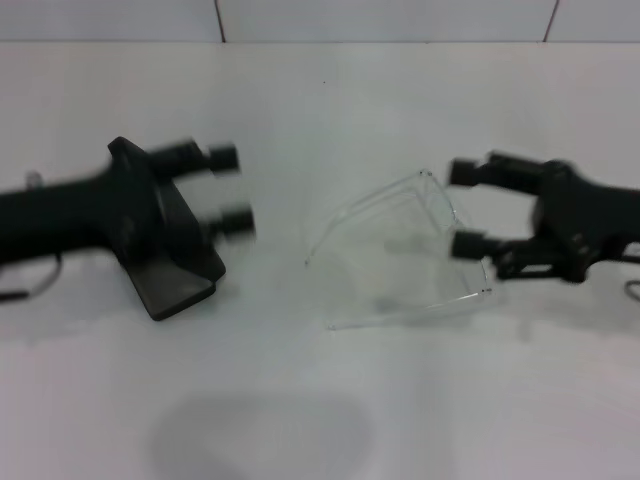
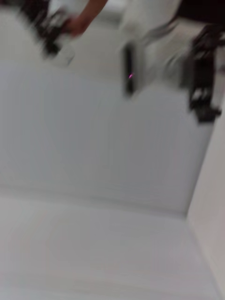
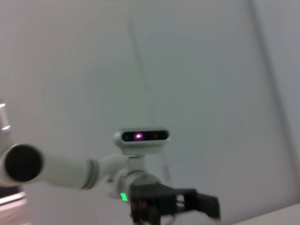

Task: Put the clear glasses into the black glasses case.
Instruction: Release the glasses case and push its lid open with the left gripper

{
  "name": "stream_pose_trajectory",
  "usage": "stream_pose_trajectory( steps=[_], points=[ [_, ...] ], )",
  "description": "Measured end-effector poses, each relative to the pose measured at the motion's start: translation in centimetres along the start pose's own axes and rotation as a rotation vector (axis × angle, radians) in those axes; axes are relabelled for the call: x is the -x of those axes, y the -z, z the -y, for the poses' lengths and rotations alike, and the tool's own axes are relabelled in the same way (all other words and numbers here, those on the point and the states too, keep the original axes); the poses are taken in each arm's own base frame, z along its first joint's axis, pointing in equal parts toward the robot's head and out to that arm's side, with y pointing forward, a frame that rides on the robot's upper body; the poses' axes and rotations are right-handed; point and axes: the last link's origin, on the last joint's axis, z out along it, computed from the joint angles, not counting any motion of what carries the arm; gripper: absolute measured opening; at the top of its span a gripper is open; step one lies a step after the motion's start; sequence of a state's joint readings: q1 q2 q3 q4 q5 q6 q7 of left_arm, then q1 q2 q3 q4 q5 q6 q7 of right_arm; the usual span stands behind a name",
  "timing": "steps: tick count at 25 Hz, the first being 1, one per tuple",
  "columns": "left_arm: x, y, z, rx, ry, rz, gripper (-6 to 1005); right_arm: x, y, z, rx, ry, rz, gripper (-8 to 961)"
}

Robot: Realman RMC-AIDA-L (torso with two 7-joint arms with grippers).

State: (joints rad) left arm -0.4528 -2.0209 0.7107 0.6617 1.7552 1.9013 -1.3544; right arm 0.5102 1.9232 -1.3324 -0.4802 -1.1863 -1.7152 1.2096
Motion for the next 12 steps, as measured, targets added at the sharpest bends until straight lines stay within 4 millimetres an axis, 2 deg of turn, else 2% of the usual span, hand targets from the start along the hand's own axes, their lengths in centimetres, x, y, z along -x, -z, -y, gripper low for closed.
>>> stream_pose_trajectory(
  steps=[3,6,10,12],
  points=[
    [-2.3,1.3,1.6,-0.093,0.121,-0.047,870,0.3,2.7,0.5,-0.110,0.026,0.037,884],
    [-4.9,1.7,2.1,-0.126,0.174,-0.016,864,0.4,5.5,0.9,-0.221,0.039,0.048,884],
    [-7.8,1.3,2.4,-0.238,0.199,0.106,848,0.2,7.8,0.9,-0.313,0.042,0.063,883],
    [-8.8,0.9,2.7,-0.310,0.219,0.214,825,0.0,8.3,0.7,-0.332,0.042,0.070,883]
  ],
)
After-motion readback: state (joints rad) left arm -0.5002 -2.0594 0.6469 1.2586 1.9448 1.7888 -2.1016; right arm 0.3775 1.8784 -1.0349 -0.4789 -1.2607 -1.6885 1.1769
